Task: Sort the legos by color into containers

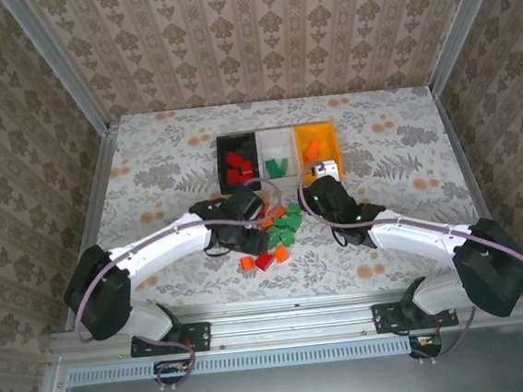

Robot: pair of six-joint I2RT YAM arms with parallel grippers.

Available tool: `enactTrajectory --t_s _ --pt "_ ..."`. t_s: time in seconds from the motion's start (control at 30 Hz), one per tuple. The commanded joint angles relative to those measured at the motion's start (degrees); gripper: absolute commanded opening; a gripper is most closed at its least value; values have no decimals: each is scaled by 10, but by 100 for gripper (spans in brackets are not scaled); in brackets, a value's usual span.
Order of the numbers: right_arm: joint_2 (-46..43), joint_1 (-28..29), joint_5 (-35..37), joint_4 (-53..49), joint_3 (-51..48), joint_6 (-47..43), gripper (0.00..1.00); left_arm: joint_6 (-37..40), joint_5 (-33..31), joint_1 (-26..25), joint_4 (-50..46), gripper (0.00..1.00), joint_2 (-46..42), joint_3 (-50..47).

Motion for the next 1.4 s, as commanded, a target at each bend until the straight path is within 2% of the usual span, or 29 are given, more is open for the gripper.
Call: enactTrajectory --t_s 0.0,0.13,0.4,0.67,0.9,1.07,1.17,1.27,1.37 --pt "3 -1 23 6 -4 -2 60 25 6 -25 25 69 -6 -10" --pt "8 -2 34 5 -5 -4 60 37 9 -47 28 68 38 2" --pt "6 -3 39 5 -5 -6 60 37 32 -52 57 61 94 -1" --pt "4 -4 40 3 -5 -7 60 35 34 -61 65 45 132 8" --pt "4 -4 40 3 -5 -6 60 34 12 -65 43 23 106 15" --pt "8 -4 36 4 -4 -5 60 67 3 -61 -6 19 43 76" --pt "12 -4 35 3 -2 -4 60 106 -1 -17 -45 19 20 140" --pt "10 -4 32 3 -2 -2 60 120 -6 77 -65 20 40 209" --pt "10 -4 31 3 -2 -3 60 97 -1 174 -72 22 108 285"
